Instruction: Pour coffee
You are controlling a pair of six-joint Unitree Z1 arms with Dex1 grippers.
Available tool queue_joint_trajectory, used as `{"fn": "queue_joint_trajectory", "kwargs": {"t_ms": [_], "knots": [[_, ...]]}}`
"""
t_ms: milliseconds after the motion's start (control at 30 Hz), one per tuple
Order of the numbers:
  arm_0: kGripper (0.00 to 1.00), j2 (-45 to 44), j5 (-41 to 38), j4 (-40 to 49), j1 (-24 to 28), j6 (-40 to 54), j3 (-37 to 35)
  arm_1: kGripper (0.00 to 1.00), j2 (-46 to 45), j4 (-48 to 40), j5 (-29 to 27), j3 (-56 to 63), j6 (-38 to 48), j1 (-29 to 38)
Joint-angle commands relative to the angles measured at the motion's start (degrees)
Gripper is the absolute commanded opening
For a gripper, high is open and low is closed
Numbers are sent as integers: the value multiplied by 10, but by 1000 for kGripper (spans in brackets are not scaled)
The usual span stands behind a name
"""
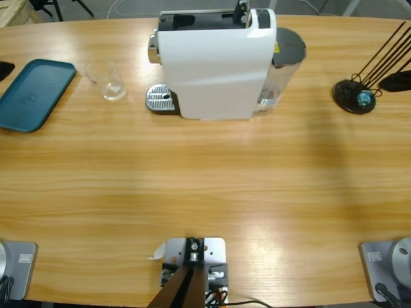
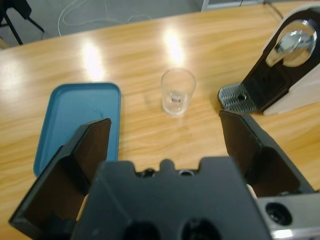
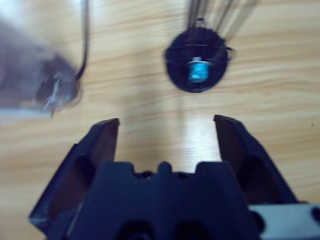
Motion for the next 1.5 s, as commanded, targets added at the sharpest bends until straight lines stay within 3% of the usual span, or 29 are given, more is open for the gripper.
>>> {"fn": "queue_joint_trajectory", "kwargs": {"t_ms": [33, 200, 467, 667, 933, 1067, 1500], "knots": [[931, 24, -6, 21, -4, -5, -4, 674, 45, -99, -5, 73, 64, -48], [931, 24, -7, 22, -4, -6, -3, 674, 101, -192, -5, 120, 78, -48], [935, 30, -6, 21, -4, -6, -3, 674, 144, -264, -50, 153, 58, -48], [931, 24, -5, 22, -4, -6, -1, 674, 168, -400, -85, 224, 60, -25], [931, 26, -5, 21, -4, -6, 0, 669, 191, -434, -84, 230, 62, -14], [931, 26, -5, 21, -4, -6, 1, 602, 203, -445, -83, 232, 62, -14], [931, 26, -4, 21, -4, -6, 2, 600, 228, -457, -80, 234, 71, -14]]}}
